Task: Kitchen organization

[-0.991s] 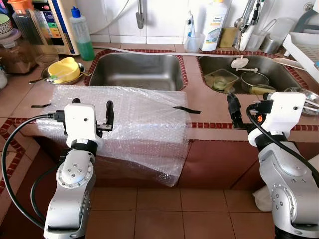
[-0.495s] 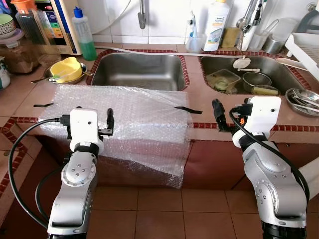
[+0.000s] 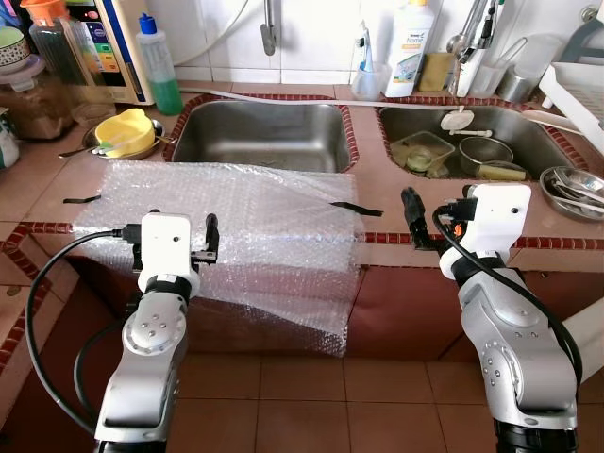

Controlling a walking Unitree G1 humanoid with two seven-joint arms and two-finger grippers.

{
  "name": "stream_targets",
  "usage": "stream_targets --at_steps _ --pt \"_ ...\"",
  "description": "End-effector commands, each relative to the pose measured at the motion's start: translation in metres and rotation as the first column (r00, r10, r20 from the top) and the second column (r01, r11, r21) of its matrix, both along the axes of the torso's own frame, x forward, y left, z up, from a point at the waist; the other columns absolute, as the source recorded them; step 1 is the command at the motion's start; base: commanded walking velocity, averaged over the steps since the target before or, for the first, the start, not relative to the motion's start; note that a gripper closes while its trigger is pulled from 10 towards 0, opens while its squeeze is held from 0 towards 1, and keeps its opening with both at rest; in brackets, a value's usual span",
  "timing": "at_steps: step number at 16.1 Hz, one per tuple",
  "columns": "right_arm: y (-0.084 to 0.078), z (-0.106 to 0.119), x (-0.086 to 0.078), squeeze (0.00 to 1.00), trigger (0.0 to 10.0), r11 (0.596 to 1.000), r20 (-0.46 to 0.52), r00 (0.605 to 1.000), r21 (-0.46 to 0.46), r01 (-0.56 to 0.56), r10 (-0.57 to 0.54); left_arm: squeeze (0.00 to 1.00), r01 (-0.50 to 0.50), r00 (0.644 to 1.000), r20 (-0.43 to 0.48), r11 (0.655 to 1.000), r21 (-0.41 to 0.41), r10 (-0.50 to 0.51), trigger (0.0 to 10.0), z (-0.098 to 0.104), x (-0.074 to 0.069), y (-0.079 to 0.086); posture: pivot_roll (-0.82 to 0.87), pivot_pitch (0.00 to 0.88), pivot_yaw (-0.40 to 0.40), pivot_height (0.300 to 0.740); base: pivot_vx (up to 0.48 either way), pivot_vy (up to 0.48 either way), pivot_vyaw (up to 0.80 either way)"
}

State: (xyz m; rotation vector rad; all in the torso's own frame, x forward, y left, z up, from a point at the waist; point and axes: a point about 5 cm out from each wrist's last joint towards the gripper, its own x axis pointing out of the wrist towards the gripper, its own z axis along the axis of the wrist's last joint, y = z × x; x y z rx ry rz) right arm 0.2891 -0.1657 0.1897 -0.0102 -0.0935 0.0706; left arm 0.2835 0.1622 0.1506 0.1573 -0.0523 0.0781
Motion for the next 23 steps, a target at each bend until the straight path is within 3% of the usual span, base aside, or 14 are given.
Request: stream_targets --at_steps 1,6,15,23 --pt "0.0 0.005 0.002 0.0 10.0 1.0 0.014 1.0 -0.016 -0.018 0.019 0.0 -0.01 1.0 0.02 1.0 -0.001 0.01 10.0 0.002 0.003 -0.003 -0.01 0.029 -0.032 0.74 0.0 0.0 0.0" --pt "0.0 0.01 0.006 0.0 10.0 0.999 0.03 0.999 -0.037 -0.036 0.037 0.0 -0.026 0.999 0.034 0.999 -0.021 0.027 10.0 0.0 0.004 -0.005 -0.01 0.018 -0.039 0.74 0.0 0.0 0.0" --pt "0.004 -0.006 -0.005 0.0 10.0 0.991 0.044 0.993 0.082 0.11 -0.114 0.0 0.111 0.992 0.058 0.99 0.084 -0.116 10.0 0.022 0.025 -0.004 0.02 0.025 0.155 0.74 0.0 0.0 0.0" --pt "-0.001 0.004 -0.001 0.0 10.0 0.999 0.054 0.997 0.013 0.05 -0.051 0.0 0.03 0.998 0.059 0.999 0.025 -0.031 10.0 0.011 0.007 -0.003 0.01 0.052 0.044 0.74 0.0 0.0 0.0"
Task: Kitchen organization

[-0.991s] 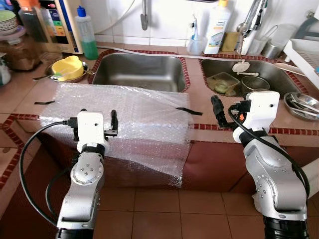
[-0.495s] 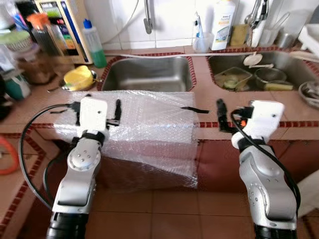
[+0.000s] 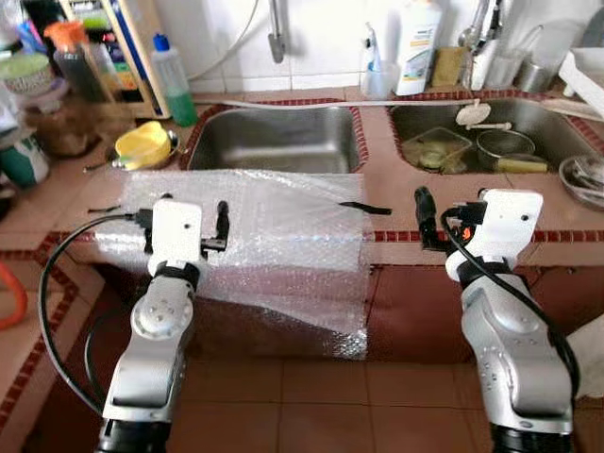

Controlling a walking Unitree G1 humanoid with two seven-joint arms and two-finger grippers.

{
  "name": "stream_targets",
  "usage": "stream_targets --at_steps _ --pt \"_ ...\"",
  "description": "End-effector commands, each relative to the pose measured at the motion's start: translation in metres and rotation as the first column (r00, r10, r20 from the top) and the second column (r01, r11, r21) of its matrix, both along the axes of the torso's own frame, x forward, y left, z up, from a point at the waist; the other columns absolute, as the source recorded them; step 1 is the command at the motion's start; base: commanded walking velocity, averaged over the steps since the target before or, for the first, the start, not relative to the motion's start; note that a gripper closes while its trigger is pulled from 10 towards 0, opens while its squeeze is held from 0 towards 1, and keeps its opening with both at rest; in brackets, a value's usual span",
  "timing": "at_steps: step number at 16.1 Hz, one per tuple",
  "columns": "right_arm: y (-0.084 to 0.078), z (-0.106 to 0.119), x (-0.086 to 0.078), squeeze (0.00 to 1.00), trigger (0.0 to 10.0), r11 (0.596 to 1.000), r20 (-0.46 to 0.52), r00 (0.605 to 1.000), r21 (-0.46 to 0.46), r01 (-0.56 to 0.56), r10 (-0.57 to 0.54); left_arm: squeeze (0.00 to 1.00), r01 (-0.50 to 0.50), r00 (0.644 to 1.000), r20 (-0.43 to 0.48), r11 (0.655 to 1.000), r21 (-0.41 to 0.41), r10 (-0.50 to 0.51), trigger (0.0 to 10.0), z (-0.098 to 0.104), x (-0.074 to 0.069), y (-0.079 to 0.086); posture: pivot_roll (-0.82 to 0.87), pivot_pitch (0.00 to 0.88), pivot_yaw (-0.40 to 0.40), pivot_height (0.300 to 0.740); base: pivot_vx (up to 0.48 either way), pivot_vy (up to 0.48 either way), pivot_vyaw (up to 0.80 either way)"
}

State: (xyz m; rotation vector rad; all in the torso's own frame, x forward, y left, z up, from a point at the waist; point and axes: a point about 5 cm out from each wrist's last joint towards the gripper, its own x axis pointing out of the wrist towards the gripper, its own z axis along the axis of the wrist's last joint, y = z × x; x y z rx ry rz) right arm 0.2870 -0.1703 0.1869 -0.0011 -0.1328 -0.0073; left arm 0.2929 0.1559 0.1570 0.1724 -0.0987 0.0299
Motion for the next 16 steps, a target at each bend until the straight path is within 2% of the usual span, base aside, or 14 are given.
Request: stream_targets --at_steps 1,6,10,13,16 --pt "0.0021 0.0074 0.0006 0.0 10.0 1.0 0.015 0.999 -0.009 -0.03 0.03 0.0 -0.024 1.0 0.018 1.0 0.004 0.024 10.0 0.0043 -0.004 0.0023 0.01 0.055 0.034 0.74 0.0 0.0 0.0" --pt "0.005 0.0085 -0.0025 0.0 10.0 0.998 0.002 0.998 -0.018 -0.061 0.061 0.0 -0.03 0.999 0.03 1.0 0.007 0.03 10.0 0.0047 -0.0087 0.0016 0.0 0.069 0.016 0.74 0.0 0.0 0.0" --pt "0.0036 0.0124 -0.0063 0.0 10.0 0.997 0.012 0.997 -0.029 -0.07 0.07 0.0 -0.024 0.999 0.046 0.999 -0.022 0.025 10.0 0.0106 -0.0106 -0.001 -0.01 0.073 0.013 0.74 0.0 0.0 0.0" --pt "0.0019 0.0123 -0.0064 0.0 10.0 0.997 0.005 0.998 -0.04 -0.066 0.066 0.0 -0.029 0.999 0.024 0.998 -0.063 0.031 10.0 0.0092 -0.0082 0.0011 -0.02 0.07 0.015 0.74 0.0 0.0 0.0" --pt "0.0023 0.0123 -0.0066 0.0 10.0 0.997 0.004 0.998 -0.038 -0.066 0.067 0.0 -0.024 0.999 0.021 0.998 -0.055 0.026 10.0 0.0088 -0.008 -0.0002 -0.02 0.067 0.017 0.74 0.0 0.0 0.0"
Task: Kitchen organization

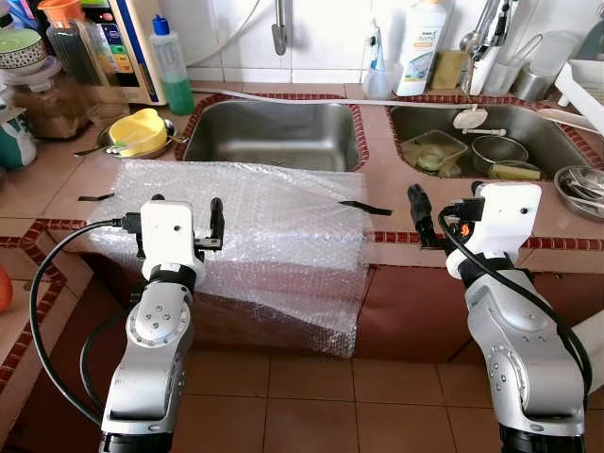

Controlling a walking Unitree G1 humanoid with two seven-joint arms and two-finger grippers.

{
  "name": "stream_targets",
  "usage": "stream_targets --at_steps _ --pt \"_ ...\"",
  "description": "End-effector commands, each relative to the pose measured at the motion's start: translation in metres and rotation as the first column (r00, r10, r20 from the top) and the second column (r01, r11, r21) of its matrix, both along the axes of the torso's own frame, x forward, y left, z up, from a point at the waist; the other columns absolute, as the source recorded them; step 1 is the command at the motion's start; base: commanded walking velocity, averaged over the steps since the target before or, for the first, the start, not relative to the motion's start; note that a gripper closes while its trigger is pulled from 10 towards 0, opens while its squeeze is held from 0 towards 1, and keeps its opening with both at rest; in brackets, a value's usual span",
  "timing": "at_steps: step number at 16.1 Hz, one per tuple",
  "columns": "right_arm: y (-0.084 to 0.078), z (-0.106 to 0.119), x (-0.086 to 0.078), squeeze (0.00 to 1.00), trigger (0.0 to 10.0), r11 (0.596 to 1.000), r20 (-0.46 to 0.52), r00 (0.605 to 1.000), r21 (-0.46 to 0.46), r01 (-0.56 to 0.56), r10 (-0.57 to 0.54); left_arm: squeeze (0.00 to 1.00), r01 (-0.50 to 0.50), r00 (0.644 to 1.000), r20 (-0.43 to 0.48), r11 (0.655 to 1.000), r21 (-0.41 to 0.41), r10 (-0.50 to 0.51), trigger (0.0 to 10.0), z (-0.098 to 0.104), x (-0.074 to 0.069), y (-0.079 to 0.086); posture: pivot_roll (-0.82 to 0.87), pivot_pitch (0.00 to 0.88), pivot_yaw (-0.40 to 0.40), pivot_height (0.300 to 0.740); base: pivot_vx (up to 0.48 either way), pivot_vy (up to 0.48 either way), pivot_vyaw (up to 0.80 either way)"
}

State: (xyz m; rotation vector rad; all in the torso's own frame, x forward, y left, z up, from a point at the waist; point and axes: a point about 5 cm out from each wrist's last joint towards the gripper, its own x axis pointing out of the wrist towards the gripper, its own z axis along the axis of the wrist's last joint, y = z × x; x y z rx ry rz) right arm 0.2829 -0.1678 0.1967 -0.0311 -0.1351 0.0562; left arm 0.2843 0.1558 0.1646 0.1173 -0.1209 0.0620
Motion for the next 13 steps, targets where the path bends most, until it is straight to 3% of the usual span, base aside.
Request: stream_targets --at_steps 1,7,13 --pt "-0.0001 0.0026 -0.0025 0.0 10.0 1.0 0.003 1.0 -0.003 -0.006 0.006 0.0 0.003 1.0 -0.005 1.0 0.001 -0.002 10.0 0.0011 0.0007 -0.0002 -0.02 0.067 0.017 0.74 0.0 0.0 0.0" --pt "0.0004 0.0029 -0.0021 0.0 10.0 1.0 0.003 1.0 0.001 -0.003 0.003 0.0 -0.004 1.0 -0.019 1.0 -0.01 0.003 10.0 0.0001 0.001 0.001 -0.02 0.073 0.02 0.74 0.0 0.0 0.0" --pt "0.0014 0.0034 -0.0018 0.0 10.0 1.0 0.005 1.0 0.005 -0.001 0.001 0.0 -0.004 1.0 -0.029 1.0 -0.013 0.004 10.0 -0.001 0.0012 0.0023 -0.02 0.075 0.023 0.74 0.0 0.281 0.0"
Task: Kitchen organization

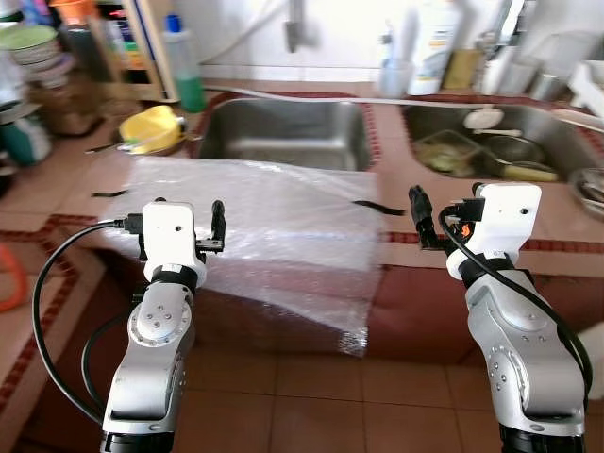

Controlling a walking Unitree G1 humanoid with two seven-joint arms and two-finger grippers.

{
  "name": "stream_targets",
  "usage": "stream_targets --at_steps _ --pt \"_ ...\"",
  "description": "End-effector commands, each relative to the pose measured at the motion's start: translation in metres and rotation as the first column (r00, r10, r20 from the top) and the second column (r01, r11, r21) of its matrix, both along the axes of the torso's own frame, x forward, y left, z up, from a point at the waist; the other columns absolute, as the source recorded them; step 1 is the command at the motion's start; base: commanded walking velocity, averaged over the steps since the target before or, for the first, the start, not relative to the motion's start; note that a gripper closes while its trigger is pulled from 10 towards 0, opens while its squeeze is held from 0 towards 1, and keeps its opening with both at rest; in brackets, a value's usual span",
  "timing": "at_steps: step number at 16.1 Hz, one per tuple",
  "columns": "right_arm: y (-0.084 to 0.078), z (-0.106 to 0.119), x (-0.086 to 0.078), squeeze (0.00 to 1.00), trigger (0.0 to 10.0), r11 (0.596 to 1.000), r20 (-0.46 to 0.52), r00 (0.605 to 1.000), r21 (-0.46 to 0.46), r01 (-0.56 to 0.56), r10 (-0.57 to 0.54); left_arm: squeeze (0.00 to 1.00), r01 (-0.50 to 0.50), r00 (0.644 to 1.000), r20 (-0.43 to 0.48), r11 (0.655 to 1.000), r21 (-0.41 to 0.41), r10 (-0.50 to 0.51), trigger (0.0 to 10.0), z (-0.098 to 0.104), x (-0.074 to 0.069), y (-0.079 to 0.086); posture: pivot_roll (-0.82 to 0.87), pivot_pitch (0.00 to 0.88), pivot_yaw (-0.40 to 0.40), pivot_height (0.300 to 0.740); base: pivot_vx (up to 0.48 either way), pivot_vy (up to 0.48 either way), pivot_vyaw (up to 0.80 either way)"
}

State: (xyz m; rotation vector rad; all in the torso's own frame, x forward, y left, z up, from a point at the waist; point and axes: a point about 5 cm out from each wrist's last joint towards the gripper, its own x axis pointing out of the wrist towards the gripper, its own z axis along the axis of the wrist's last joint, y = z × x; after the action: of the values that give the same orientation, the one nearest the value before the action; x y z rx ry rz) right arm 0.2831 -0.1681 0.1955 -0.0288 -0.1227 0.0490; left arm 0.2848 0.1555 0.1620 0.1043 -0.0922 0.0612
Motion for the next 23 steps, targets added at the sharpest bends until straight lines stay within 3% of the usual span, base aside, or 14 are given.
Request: stream_targets --at_steps 1,23 --pt "0.0016 0.0046 -0.0019 0.0 10.0 1.0 0.017 1.0 0.003 -0.008 0.008 0.0 -0.004 1.0 -0.001 1.0 0.001 0.004 10.0 0.0015 0.0007 0.0026 -0.02 0.075 0.023 0.74 0.0 0.285 0.0" --pt "0.0008 0.0054 -0.0036 0.0 10.0 1.0 0.029 0.999 0.017 0.019 -0.02 0.0 0.041 0.999 -0.008 0.999 0.004 -0.041 10.0 0.003 0.0062 -0.001 -0.03 0.071 0.053 0.74 0.0 0.336 0.0"
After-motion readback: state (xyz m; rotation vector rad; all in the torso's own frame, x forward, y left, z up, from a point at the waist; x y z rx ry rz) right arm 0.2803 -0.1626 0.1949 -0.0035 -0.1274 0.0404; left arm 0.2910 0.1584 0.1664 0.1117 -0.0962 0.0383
